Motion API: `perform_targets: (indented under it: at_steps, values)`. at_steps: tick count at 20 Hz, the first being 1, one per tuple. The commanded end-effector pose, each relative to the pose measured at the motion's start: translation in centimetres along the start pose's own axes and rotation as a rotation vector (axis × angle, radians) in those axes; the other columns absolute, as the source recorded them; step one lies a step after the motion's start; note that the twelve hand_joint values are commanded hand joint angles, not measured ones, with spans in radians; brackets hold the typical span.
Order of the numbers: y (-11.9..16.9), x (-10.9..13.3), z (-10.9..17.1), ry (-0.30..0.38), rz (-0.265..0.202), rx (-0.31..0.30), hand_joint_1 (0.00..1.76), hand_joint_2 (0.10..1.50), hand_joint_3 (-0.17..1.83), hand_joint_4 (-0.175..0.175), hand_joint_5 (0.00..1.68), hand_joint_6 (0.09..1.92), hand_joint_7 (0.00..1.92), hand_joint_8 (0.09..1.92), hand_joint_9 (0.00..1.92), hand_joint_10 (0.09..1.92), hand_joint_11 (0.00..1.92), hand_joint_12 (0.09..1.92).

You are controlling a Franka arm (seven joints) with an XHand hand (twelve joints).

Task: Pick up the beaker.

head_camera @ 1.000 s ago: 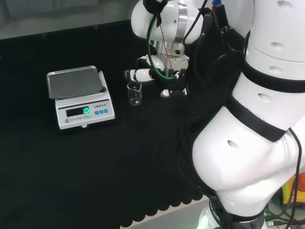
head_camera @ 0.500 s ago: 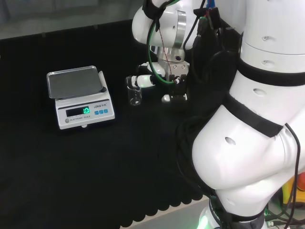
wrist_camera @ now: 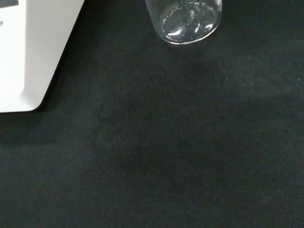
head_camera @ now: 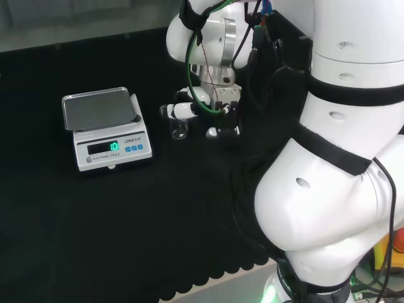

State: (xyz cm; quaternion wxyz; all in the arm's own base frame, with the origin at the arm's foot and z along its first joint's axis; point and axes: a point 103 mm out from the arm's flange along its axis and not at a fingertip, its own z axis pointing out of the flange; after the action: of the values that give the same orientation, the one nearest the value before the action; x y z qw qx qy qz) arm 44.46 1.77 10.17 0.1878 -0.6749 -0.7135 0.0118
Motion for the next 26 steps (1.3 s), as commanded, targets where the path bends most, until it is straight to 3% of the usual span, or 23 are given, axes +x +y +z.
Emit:
perform_targets:
  at_steps: [1,9,13,14,15,17,21,24,26]
  values:
    - [1.5,4.2,1.0,-0.011,0.023,0.025,0.07,0.96,0.26,-0.069,0.37,0.09,0.11,0.85,0.22,0.84,0.23,1.49]
    - [2.0,5.0,1.5,-0.015,0.012,0.055,0.07,0.96,0.26,-0.071,0.37,0.09,0.12,0.85,0.22,0.85,0.24,1.49]
    - [1.7,1.7,1.5,0.008,0.011,0.065,0.07,0.96,0.26,-0.071,0.37,0.09,0.12,0.86,0.23,0.85,0.25,1.49]
    - [2.2,4.0,1.9,-0.025,0.021,0.073,0.07,0.96,0.26,-0.071,0.37,0.09,0.12,0.86,0.23,0.85,0.26,1.49]
    - [2.4,4.6,2.0,-0.021,0.023,0.075,0.07,0.96,0.26,-0.071,0.37,0.09,0.12,0.86,0.24,0.85,0.26,1.49]
    - [2.5,4.7,2.2,-0.028,0.046,0.077,0.07,0.96,0.26,-0.071,0.37,0.09,0.12,0.86,0.24,0.86,0.27,1.48]
    - [2.5,4.2,2.3,0.009,0.036,0.077,0.07,0.96,0.25,-0.072,0.37,0.09,0.12,0.86,0.27,0.87,0.30,1.47]
    - [2.6,4.8,2.6,-0.003,0.029,0.090,0.07,0.96,0.25,-0.072,0.37,0.09,0.12,0.86,0.30,0.87,0.32,1.46]
    - [2.5,3.6,2.7,0.011,0.031,0.096,0.08,0.96,0.25,-0.072,0.37,0.09,0.11,0.87,0.33,0.87,0.35,1.45]
